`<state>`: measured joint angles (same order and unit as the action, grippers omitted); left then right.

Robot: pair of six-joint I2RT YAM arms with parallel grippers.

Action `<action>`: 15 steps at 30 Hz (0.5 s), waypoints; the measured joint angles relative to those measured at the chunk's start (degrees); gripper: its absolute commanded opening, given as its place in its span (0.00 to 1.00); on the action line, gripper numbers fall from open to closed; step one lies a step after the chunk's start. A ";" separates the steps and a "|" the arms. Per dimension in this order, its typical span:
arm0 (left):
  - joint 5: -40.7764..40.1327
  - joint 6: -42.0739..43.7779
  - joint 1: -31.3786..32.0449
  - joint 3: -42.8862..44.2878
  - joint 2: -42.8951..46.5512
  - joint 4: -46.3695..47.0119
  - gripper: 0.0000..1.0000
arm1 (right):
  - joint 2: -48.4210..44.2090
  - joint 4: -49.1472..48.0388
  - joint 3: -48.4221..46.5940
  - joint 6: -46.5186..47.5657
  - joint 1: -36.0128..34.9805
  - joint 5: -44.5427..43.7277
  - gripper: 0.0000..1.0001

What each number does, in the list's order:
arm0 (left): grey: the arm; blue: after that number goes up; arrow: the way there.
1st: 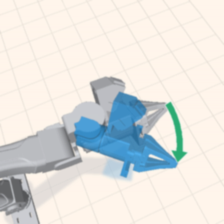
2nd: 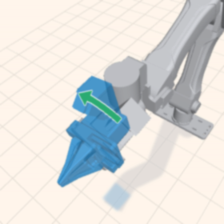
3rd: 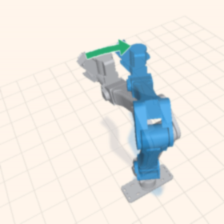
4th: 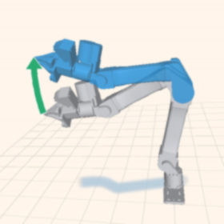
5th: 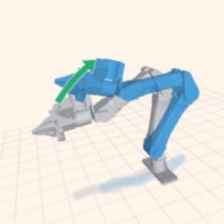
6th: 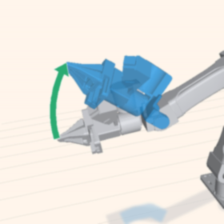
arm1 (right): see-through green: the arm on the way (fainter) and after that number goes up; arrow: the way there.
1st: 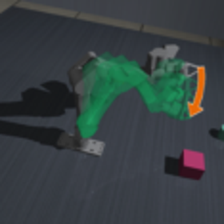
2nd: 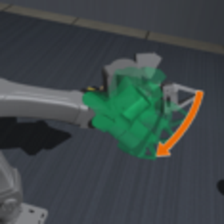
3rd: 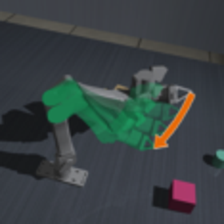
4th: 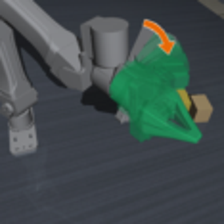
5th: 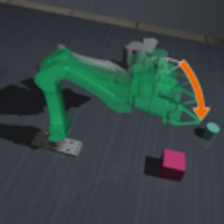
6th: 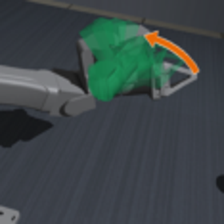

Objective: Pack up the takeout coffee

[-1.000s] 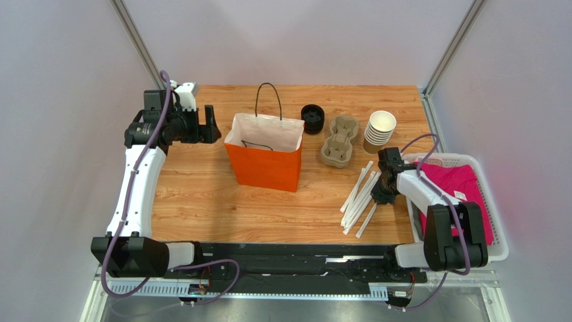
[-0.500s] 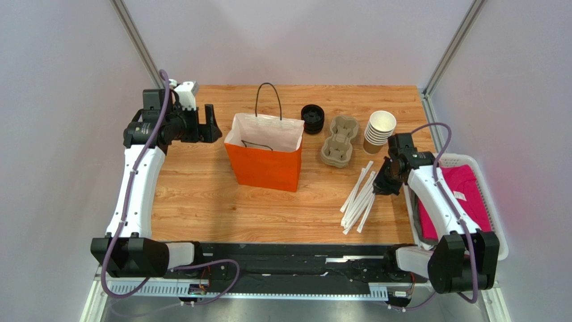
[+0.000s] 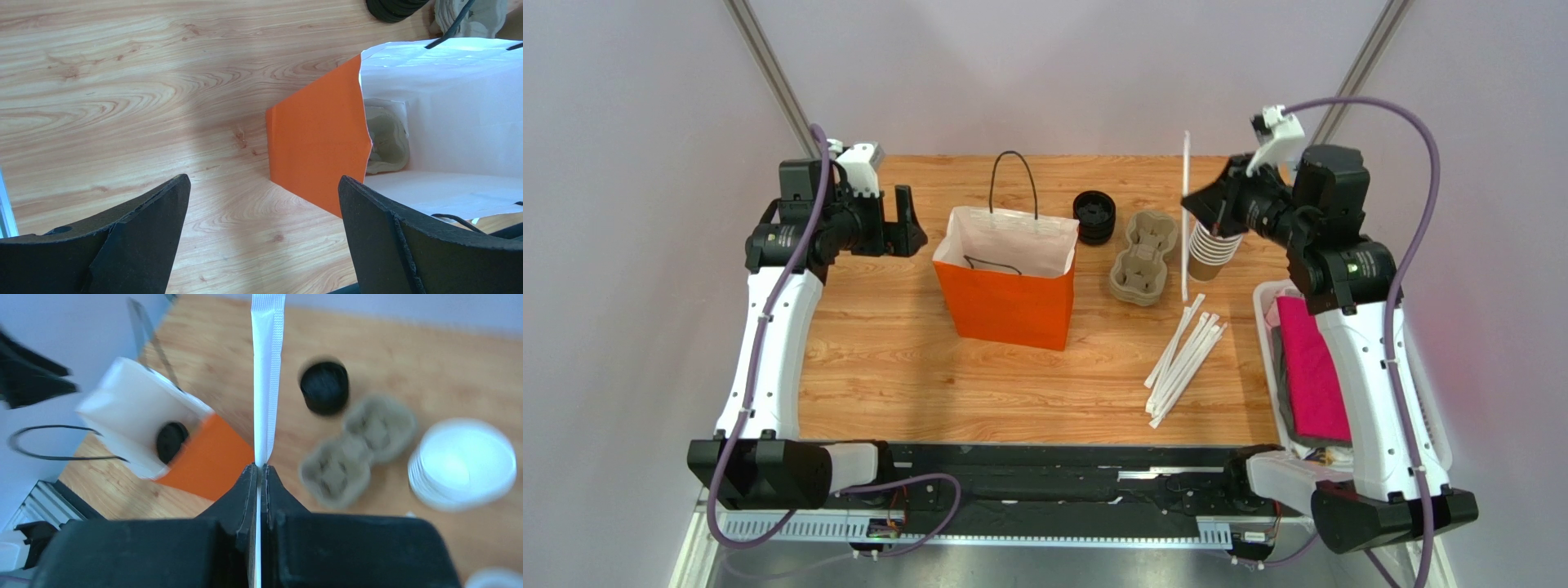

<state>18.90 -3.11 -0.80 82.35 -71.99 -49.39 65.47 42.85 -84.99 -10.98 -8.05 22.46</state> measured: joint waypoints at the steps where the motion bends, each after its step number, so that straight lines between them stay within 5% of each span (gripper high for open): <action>1: 0.11 0.02 0.00 0.17 0.00 0.09 0.99 | 1.29 -2.10 -2.51 1.38 -1.27 1.79 0.00; 11: 0.57 0.85 0.00 2.43 0.83 1.29 0.99 | 22.91 -21.55 -29.83 8.33 -11.80 14.80 0.00; 15: 1.01 0.72 -0.04 1.11 2.47 2.03 0.99 | 30.29 -26.36 -33.66 9.07 -17.40 18.18 0.00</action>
<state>19.90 -2.39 -0.84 83.46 -69.52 -47.35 95.77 16.49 -118.65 -1.91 -25.45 40.64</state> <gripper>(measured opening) 0.992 0.014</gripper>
